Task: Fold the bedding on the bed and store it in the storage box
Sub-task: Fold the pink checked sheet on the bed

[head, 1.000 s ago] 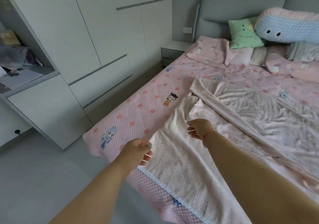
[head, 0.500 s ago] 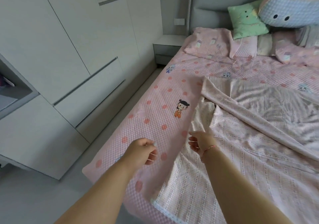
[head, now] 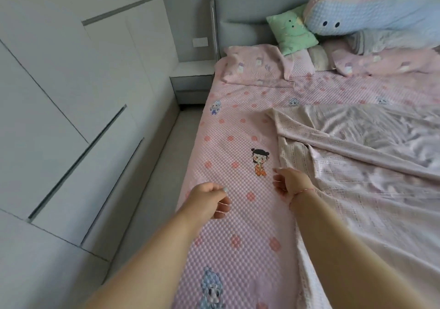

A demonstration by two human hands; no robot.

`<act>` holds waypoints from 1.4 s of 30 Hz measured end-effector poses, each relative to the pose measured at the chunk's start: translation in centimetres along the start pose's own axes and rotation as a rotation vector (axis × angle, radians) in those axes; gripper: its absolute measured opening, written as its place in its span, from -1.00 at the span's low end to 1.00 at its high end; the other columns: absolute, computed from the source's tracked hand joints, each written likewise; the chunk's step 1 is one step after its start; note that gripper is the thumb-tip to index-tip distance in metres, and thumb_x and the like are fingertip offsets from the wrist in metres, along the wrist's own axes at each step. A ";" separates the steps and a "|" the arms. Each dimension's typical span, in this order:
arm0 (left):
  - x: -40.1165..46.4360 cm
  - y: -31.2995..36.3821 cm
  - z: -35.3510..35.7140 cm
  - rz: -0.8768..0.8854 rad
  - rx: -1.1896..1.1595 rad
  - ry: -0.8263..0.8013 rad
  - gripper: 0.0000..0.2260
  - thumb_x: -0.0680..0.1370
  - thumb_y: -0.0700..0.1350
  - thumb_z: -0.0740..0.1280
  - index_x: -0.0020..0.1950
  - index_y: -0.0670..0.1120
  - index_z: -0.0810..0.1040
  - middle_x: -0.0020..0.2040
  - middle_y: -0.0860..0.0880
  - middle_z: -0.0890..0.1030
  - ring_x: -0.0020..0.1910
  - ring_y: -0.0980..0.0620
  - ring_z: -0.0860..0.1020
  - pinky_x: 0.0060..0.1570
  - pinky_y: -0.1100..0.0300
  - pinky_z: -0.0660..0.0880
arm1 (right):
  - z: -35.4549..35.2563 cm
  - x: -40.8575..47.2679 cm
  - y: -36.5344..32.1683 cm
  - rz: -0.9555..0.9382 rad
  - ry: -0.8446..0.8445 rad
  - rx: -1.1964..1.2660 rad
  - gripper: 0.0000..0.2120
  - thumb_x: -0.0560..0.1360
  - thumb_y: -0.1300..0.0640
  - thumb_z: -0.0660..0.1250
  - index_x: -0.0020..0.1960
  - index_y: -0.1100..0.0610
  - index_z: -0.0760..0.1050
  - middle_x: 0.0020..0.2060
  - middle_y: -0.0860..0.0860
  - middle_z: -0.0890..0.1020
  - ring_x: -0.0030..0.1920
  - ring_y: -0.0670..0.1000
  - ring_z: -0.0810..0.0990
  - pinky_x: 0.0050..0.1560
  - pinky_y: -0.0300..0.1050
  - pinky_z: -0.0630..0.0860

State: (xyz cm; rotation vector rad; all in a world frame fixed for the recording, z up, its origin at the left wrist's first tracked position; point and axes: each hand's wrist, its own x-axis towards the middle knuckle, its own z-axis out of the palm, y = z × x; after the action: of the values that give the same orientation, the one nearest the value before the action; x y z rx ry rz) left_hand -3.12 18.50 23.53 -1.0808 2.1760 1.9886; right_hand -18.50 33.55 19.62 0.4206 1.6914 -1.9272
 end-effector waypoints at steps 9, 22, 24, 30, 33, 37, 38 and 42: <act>3.0 1.4 -13.7 0.068 0.103 -0.232 -0.85 0.62 -0.19 0.26 0.05 -0.26 0.55 -0.24 -0.10 0.60 -0.37 0.07 0.53 -0.36 0.26 0.53 | 9.5 -5.1 4.2 -0.034 0.278 0.229 -0.93 0.55 0.27 0.26 0.01 0.22 0.48 -0.42 0.05 0.44 -0.48 -0.05 0.38 -0.42 -0.21 0.36; 16.9 2.3 -16.4 -0.020 0.128 -0.400 -0.90 0.60 -0.17 0.29 -0.05 -0.18 0.56 -0.33 -0.08 0.62 -0.37 0.03 0.56 -0.32 0.17 0.54 | 14.1 2.2 7.4 0.004 0.565 0.426 -0.89 0.57 0.28 0.22 0.06 0.24 0.48 -0.44 0.04 0.36 -0.50 -0.04 0.30 -0.39 -0.18 0.28; 20.1 2.9 -16.4 -0.036 0.163 -0.411 -0.90 0.60 -0.17 0.30 -0.03 -0.18 0.56 -0.31 -0.08 0.62 -0.36 0.02 0.56 -0.31 0.16 0.54 | 14.8 4.4 7.1 0.038 0.589 0.469 -0.86 0.59 0.27 0.18 0.11 0.24 0.46 -0.43 0.04 0.34 -0.47 -0.03 0.26 -0.40 -0.19 0.27; 28.6 4.1 -14.8 -0.105 0.231 -0.441 -0.88 0.60 -0.18 0.29 -0.05 -0.22 0.54 -0.30 -0.12 0.60 -0.37 0.00 0.54 -0.29 0.13 0.53 | 15.4 7.9 6.0 0.107 0.676 0.543 -0.85 0.59 0.30 0.17 0.12 0.23 0.45 -0.44 0.03 0.30 -0.46 -0.04 0.21 -0.38 -0.21 0.20; 32.2 5.3 -12.4 -0.123 0.310 -0.523 -0.88 0.60 -0.18 0.29 -0.03 -0.23 0.54 -0.27 -0.13 0.61 -0.35 -0.01 0.55 -0.31 0.15 0.54 | 14.8 8.8 5.6 0.107 0.768 0.639 -0.85 0.59 0.29 0.15 0.13 0.22 0.42 -0.44 0.03 0.28 -0.46 -0.05 0.20 -0.38 -0.22 0.17; 34.9 7.3 -9.1 -0.142 0.342 -0.631 -0.90 0.61 -0.20 0.28 -0.07 -0.20 0.51 -0.29 -0.12 0.56 -0.35 -0.01 0.53 -0.35 0.16 0.52 | 13.8 9.1 5.3 0.097 0.898 0.697 -0.93 0.57 0.28 0.19 0.02 0.22 0.44 -0.45 0.04 0.32 -0.48 -0.04 0.23 -0.44 -0.23 0.21; 36.0 7.8 -8.2 -0.137 0.356 -0.668 -0.89 0.61 -0.20 0.28 -0.08 -0.20 0.51 -0.30 -0.11 0.56 -0.36 0.00 0.53 -0.36 0.17 0.53 | 13.7 9.4 5.3 0.089 0.931 0.714 -0.94 0.56 0.28 0.20 -0.02 0.21 0.45 -0.46 0.03 0.32 -0.50 -0.04 0.24 -0.48 -0.23 0.22; 40.4 10.8 -4.4 -0.079 0.477 -0.850 -0.88 0.62 -0.19 0.25 -0.01 -0.23 0.52 -0.27 -0.14 0.58 -0.35 0.00 0.54 -0.37 0.17 0.52 | 14.1 10.1 5.8 0.057 1.102 0.844 -0.88 0.54 0.29 0.23 -0.17 0.19 0.47 -0.57 0.01 0.34 -0.66 -0.08 0.25 -0.52 -0.28 0.19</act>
State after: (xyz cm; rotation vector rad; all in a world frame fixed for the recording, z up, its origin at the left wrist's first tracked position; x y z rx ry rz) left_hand -37.19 -5.00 16.21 -0.1824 1.8926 1.3770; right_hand -21.73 17.44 11.57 2.1072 1.1741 -2.4677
